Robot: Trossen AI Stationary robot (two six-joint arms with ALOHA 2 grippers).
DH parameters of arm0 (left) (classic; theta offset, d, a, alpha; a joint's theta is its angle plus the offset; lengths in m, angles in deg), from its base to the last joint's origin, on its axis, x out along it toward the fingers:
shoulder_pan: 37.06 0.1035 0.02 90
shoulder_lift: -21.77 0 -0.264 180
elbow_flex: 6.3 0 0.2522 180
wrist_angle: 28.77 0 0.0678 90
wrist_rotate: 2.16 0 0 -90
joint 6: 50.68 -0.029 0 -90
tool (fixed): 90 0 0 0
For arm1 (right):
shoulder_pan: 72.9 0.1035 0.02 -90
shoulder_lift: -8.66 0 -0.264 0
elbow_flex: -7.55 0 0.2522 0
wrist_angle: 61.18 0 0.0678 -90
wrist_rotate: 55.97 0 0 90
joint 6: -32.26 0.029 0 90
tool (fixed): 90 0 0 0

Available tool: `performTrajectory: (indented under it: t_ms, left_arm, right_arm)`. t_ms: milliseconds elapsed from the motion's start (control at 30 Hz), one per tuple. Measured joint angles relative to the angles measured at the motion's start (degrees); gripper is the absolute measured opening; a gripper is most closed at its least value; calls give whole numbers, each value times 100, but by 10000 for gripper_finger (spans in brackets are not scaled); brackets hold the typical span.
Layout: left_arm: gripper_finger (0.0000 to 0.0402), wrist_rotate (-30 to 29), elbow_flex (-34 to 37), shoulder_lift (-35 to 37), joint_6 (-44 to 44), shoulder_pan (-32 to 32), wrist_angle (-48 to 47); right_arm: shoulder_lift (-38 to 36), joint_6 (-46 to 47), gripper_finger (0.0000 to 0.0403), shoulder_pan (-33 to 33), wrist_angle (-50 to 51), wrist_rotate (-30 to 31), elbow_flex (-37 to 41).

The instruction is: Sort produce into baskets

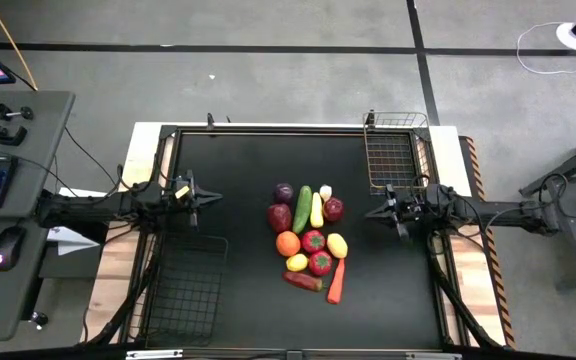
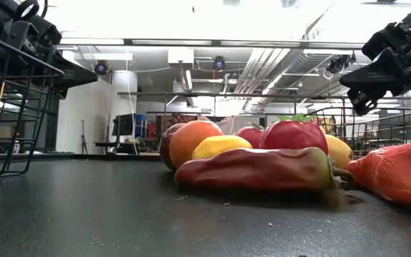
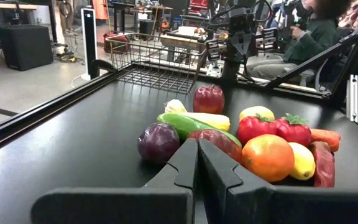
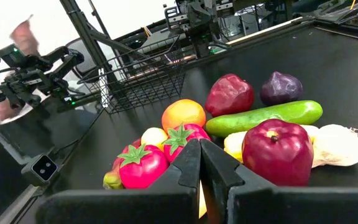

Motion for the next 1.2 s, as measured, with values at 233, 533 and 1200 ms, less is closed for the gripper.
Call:
performTrajectory:
  t_ms: [233, 533, 1200]
  left_arm:
    - [0, 0, 0, 2, 0, -1, 0]
    - [0, 0, -1, 2, 0, 1, 0]
    - [0, 0, -1, 0, 0, 1, 0]
  right_arm:
    - [2, 0, 0, -1, 0, -1, -1]
    - [1, 0, 0, -1, 2, -1, -1]
    - [3, 1385, 0, 0, -655, -60, 0]
